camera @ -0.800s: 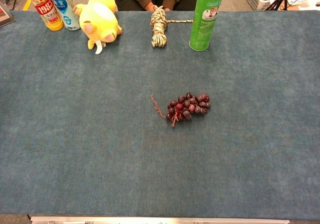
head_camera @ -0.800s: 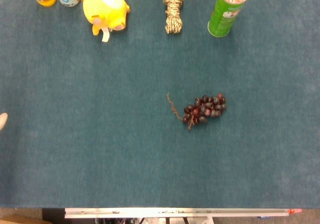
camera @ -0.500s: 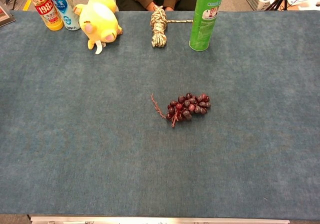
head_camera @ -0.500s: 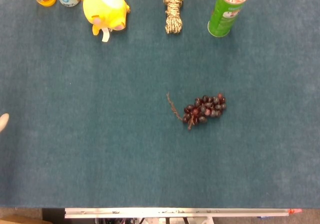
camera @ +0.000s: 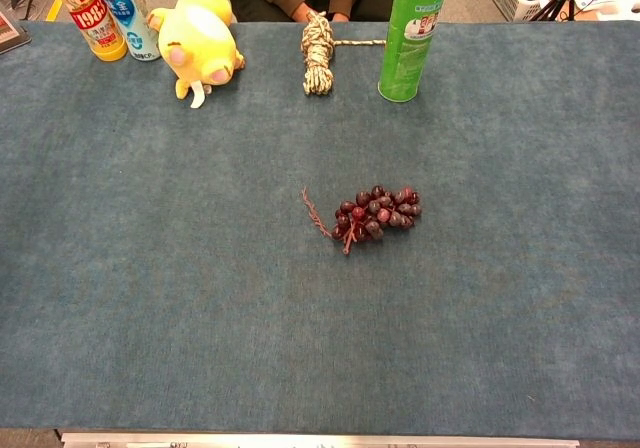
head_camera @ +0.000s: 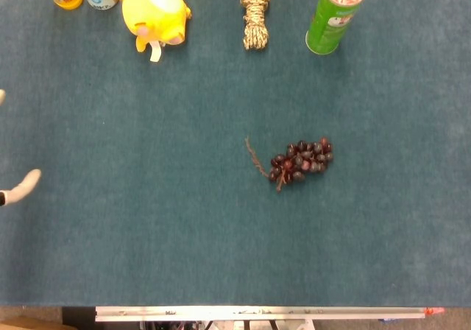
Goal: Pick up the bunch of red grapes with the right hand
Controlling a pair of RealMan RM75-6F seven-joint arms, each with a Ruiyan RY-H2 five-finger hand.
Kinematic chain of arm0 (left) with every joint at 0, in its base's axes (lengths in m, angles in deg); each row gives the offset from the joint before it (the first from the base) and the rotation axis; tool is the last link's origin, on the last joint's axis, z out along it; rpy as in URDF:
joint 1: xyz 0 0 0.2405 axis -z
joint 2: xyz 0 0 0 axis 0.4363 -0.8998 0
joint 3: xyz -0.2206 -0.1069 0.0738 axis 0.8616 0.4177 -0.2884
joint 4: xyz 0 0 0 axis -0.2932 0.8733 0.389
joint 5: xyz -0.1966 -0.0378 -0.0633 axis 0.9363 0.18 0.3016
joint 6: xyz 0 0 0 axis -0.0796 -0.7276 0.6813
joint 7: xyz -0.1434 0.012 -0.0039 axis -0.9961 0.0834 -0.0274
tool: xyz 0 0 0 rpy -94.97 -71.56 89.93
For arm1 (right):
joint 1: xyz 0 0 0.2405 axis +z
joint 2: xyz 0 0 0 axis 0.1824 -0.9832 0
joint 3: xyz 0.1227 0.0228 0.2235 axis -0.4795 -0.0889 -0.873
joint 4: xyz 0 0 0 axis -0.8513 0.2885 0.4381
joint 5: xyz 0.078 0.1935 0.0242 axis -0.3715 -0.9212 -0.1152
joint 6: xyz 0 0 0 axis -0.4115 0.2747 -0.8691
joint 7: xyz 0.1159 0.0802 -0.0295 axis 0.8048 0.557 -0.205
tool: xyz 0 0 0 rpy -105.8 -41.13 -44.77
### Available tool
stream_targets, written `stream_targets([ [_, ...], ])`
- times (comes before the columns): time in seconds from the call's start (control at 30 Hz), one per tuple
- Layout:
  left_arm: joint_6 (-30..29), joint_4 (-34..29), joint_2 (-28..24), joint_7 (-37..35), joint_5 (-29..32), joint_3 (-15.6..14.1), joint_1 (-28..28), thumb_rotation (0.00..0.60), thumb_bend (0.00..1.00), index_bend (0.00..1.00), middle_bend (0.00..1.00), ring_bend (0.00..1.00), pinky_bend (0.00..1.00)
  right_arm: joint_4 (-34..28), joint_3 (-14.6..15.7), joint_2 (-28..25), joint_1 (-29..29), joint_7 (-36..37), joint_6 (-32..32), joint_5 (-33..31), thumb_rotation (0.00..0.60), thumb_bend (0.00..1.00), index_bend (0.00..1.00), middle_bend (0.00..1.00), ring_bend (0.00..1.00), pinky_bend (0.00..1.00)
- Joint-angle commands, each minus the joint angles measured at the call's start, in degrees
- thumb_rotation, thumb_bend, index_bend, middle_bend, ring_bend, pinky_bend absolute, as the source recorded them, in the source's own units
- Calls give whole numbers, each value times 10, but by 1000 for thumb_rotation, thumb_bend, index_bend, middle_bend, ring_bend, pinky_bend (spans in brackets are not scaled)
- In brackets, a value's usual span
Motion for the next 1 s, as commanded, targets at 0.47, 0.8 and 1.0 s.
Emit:
stream_targets([
  [0.47, 39, -22, 21, -126, -100, -11, 67, 223, 209, 0, 0, 0, 3, 34, 5, 50, 76, 46, -26, 105, 600, 524, 825, 894, 877, 956],
  [0.8, 46, -3, 77, -176, -140, -13, 109, 117, 209, 0, 0, 0, 2, 17, 10, 70, 116, 12, -64, 134, 600, 649, 1000, 1000, 1000, 1000],
  [1.0, 55, -3, 109, -173, -149, -9, 133, 129, 210, 0, 0, 0, 2, -6, 12, 80, 137, -8, -85, 147, 600, 669, 1000, 1000, 1000, 1000],
])
